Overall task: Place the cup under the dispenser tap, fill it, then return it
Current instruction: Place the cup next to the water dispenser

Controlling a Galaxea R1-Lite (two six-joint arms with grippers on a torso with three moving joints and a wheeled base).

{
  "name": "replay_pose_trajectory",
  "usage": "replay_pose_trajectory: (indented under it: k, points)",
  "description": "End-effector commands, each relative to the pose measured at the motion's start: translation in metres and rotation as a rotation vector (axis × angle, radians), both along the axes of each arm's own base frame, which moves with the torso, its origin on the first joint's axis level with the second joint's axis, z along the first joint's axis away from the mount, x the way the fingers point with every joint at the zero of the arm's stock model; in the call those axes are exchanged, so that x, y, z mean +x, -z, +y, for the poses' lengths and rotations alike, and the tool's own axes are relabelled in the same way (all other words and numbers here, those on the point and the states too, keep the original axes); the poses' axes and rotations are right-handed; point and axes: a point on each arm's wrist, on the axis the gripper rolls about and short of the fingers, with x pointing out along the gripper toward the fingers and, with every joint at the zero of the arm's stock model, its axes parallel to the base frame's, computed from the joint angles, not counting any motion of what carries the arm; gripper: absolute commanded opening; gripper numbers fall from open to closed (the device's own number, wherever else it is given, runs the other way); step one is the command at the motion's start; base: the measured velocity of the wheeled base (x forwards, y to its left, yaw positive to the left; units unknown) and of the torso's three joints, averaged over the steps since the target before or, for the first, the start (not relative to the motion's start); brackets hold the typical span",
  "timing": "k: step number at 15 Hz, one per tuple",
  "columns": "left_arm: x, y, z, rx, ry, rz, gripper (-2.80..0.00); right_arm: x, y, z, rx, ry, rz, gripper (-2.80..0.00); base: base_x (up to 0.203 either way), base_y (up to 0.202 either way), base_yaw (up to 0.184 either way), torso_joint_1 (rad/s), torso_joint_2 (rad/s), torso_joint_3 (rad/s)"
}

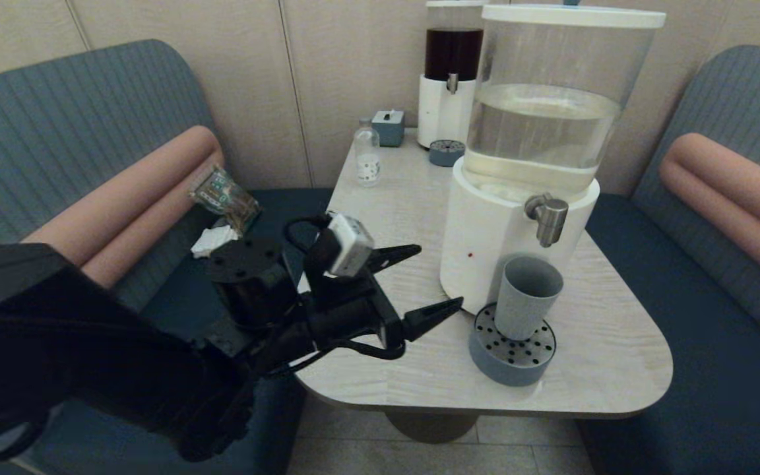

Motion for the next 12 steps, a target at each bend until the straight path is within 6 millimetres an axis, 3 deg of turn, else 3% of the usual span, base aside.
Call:
replay_pose_trajectory:
  k: [1, 7, 12]
  points:
    - [0.01, 0.027, -0.035, 0.006, 0.022, 0.039, 0.0, 0.0, 0.0, 0.0, 0.0, 0.0, 0.002, -2.8, 0.0, 0.0, 0.0, 0.0, 0.0, 0.0]
    - [0.017, 0.054, -0.074, -0.005, -0.026, 0.068, 0.0, 0.0, 0.0, 0.0, 0.0, 0.0, 0.002, -2.8, 0.0, 0.0, 0.0, 0.0, 0.0, 0.0]
    - [0.022, 0.065, -0.094, -0.016, -0.011, 0.061, 0.0, 0.0, 0.0, 0.0, 0.0, 0.0, 0.002, -2.8, 0.0, 0.0, 0.0, 0.0, 0.0, 0.0]
